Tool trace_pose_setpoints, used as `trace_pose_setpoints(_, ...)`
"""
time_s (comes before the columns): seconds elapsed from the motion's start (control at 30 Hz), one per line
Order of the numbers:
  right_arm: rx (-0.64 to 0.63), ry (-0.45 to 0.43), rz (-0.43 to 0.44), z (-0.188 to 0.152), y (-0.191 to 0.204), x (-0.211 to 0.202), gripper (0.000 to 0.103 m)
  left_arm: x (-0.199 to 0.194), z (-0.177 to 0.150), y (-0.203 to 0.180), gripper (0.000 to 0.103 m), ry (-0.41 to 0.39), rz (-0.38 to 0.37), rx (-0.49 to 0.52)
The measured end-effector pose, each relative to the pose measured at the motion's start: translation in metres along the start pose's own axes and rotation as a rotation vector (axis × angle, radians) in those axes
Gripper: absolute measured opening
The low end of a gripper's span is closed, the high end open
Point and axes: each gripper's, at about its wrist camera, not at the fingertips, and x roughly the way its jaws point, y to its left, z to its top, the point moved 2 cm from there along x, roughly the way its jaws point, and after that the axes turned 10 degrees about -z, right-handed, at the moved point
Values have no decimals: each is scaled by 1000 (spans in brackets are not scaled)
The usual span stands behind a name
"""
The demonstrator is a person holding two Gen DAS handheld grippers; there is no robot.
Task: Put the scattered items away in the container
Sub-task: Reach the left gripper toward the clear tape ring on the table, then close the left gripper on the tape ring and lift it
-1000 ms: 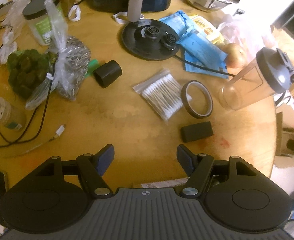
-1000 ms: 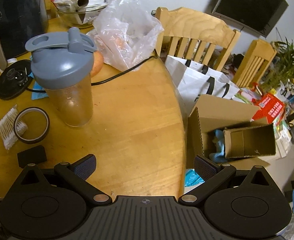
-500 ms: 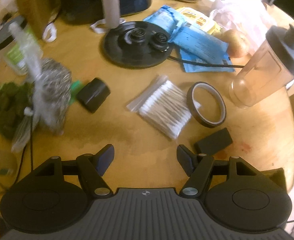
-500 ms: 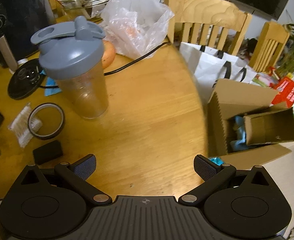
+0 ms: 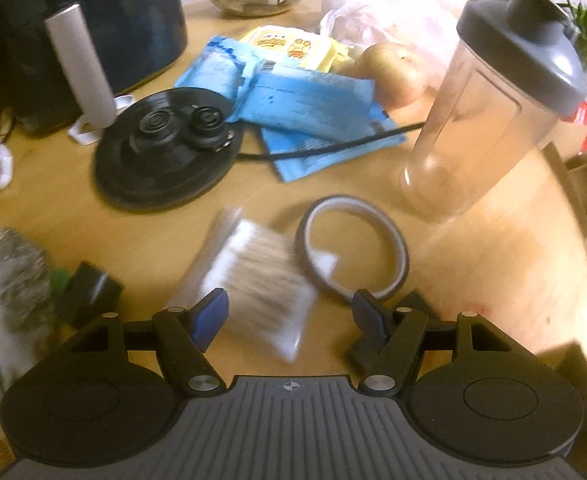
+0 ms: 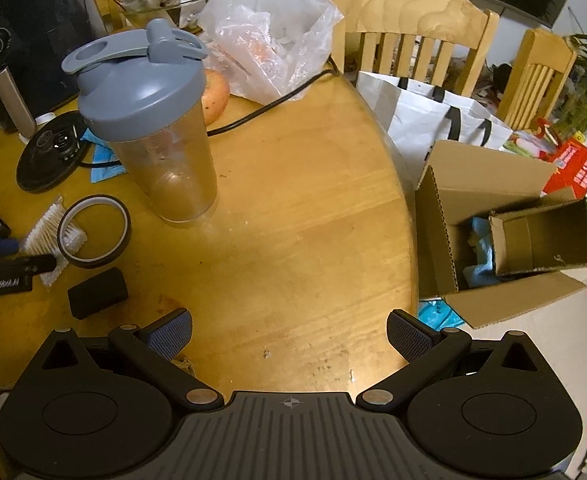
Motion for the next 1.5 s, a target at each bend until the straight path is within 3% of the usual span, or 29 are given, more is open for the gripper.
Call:
trace_pose_setpoints(0.13,18,4,-5,-4,-5,-1,103,10,14,1,67,-7,3,-39)
trace_pose_setpoints(0.17,24,5,-7,-5,-6,-2,103,13,17,1,62,-8,8,-47)
trace_pose_setpoints(0.23,34,7,-11,-7,-9,-3,103,20,21,1,41,12,18,-55)
trace_pose_setpoints(0.33,54,12,-18,-11,-15,-3,103,25,26,1,25,17,45,-46)
trace_pose_setpoints(0.37,60,13,-19,-12,-17,-3,103,26,28,1,15,22,45,-46)
trace_pose_setpoints(0.47,74,14,-23,-16,-22,-4,103,25,31,1,10,19,24,-55)
trace_pose_setpoints(0.8,86,6,-14,-19,-28,-4,103,7,31,-6,9,-33,-5,-47)
trace_pose_setpoints(1.5,-8,-59,45,-7,-10,-16,103,-76,6,-3,9,-177,19,-154)
